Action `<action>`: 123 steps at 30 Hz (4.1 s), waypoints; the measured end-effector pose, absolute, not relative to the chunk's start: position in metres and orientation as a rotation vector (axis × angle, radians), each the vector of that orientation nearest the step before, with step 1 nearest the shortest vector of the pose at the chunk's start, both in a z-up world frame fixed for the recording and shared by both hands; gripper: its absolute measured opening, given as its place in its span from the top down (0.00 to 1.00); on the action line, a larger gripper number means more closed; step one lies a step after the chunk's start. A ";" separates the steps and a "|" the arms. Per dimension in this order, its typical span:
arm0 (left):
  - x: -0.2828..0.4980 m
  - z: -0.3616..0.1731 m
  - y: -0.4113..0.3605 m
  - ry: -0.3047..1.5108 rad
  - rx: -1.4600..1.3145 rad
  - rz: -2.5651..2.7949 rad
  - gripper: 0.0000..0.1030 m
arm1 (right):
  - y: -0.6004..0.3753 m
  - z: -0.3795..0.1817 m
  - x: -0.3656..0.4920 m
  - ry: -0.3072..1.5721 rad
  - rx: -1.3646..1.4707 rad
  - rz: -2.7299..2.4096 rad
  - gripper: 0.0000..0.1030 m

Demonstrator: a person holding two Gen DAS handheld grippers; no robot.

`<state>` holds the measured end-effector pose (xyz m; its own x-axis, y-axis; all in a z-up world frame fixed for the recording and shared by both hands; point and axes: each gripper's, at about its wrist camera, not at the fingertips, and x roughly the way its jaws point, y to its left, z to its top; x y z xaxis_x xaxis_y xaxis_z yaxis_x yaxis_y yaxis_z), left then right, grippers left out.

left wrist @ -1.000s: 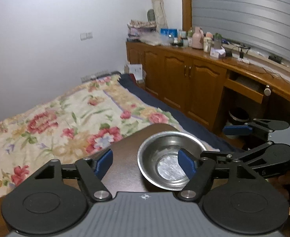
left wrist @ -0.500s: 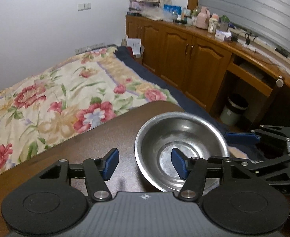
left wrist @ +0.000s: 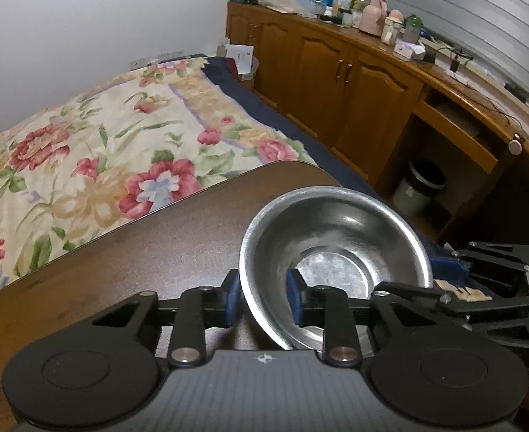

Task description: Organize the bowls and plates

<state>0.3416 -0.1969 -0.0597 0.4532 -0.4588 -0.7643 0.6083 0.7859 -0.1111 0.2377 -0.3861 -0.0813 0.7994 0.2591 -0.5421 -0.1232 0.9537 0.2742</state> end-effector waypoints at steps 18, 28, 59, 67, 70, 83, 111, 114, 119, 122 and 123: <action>0.310 -0.008 -0.175 0.748 0.154 -0.649 0.85 | -0.387 -0.047 0.226 0.522 0.237 0.165 0.85; 0.283 0.029 -0.157 0.661 0.154 -0.650 0.85 | -0.380 -0.019 0.211 0.455 0.228 0.164 0.85; 0.185 0.066 -0.081 0.522 0.128 -0.620 0.85 | -0.334 0.005 0.157 0.386 0.224 0.236 0.85; 0.159 0.072 -0.063 0.484 0.139 -0.612 0.85 | -0.322 0.009 0.146 0.382 0.214 0.274 0.85; 0.153 0.070 -0.059 0.480 0.145 -0.603 0.85 | -0.316 0.005 0.143 0.386 0.211 0.288 0.85; 0.133 0.045 -0.038 0.508 0.102 -0.610 0.85 | -0.299 -0.010 0.126 0.428 0.198 0.337 0.85; 0.097 -0.044 -0.041 0.615 0.106 -0.584 0.82 | -0.282 -0.066 0.101 0.543 0.174 0.331 0.85; 0.100 -0.048 -0.043 0.616 0.108 -0.572 0.81 | -0.280 -0.070 0.099 0.529 0.156 0.317 0.85; 0.101 -0.052 -0.047 0.608 0.120 -0.550 0.79 | -0.273 -0.073 0.097 0.511 0.109 0.296 0.84; 0.100 -0.054 -0.047 0.607 0.119 -0.543 0.79 | -0.272 -0.076 0.098 0.505 0.099 0.290 0.83; 0.100 -0.055 -0.047 0.607 0.119 -0.542 0.79 | -0.272 -0.076 0.098 0.500 0.098 0.289 0.83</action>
